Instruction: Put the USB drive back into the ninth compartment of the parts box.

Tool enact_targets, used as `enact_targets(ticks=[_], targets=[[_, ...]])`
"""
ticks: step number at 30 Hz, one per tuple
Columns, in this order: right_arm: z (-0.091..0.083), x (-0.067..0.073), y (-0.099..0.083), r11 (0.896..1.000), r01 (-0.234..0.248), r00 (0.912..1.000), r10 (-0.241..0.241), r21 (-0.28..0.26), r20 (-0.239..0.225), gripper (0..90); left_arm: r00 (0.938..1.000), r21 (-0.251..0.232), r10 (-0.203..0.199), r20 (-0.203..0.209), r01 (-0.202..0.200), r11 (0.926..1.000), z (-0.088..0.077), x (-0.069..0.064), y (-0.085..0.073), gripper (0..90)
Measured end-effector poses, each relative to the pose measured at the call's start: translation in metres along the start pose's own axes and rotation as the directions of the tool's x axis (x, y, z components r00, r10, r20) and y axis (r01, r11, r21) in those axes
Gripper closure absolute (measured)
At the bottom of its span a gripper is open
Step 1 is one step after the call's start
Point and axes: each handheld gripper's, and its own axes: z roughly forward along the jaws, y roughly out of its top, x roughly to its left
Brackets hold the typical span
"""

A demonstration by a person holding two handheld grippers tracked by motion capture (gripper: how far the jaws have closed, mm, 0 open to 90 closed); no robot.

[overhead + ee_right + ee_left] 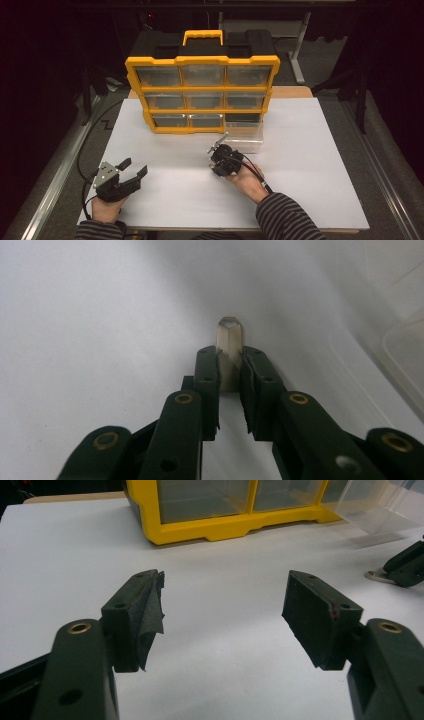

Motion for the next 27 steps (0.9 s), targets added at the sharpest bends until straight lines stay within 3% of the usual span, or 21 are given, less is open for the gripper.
enact_targets(ticks=[11, 27], targets=[[-0.003, 0.002, -0.001, 0.999, 0.038, 0.9992, -0.038, -0.019, 0.013, 79.8, 1.0, 0.001, -0.002, 0.006, 0.002, 1.0, -0.001, 0.001, -0.001, 32.9], [-0.033, -0.003, -0.027, 0.996, 0.013, 0.9998, -0.014, -0.093, -0.014, 79.8, 1.0, 0.005, -0.009, 0.002, 0.009, 0.9999, -0.001, 0.001, -0.001, 32.9]])
